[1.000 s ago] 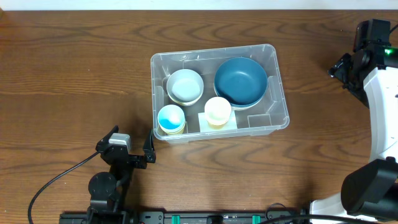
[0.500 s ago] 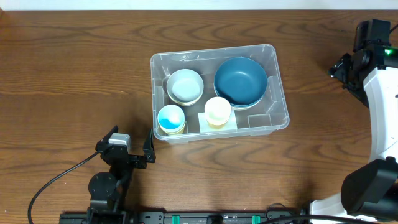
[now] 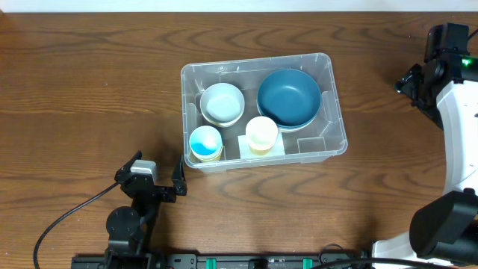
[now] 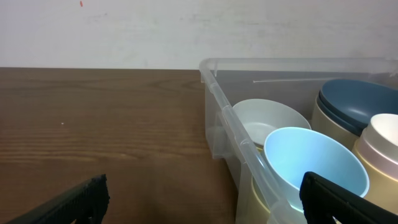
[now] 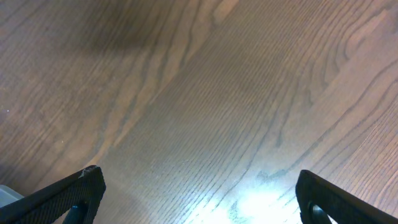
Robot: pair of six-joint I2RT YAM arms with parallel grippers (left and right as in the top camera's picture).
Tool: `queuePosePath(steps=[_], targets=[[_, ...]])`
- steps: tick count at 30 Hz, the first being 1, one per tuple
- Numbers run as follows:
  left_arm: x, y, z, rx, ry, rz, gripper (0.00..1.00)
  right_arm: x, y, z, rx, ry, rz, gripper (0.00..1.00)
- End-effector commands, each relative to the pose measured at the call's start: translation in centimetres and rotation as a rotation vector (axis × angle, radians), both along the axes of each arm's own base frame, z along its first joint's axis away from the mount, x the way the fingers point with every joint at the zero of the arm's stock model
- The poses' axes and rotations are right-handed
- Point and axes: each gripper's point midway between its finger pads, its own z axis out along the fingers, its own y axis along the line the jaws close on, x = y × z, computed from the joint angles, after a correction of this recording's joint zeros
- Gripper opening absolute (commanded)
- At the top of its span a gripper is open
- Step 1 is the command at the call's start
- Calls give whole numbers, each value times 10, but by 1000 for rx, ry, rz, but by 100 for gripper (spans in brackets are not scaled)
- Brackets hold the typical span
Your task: Pack container
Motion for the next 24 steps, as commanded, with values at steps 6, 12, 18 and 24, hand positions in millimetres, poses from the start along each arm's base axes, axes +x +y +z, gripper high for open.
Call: queuePosePath(steps=[6,12,18,24], targets=[[1,2,-16,21,29,9,98,2,5,1,-13,-3,5,99],[1,2,-16,21,29,9,97,12,65,22,-19,-59,166,99],[1,2,-16,21,29,9,98,24,112,68,-163,-224,331,99],[1,2,-16,21,29,9,98,48,159,109,-141,-569,662,99]])
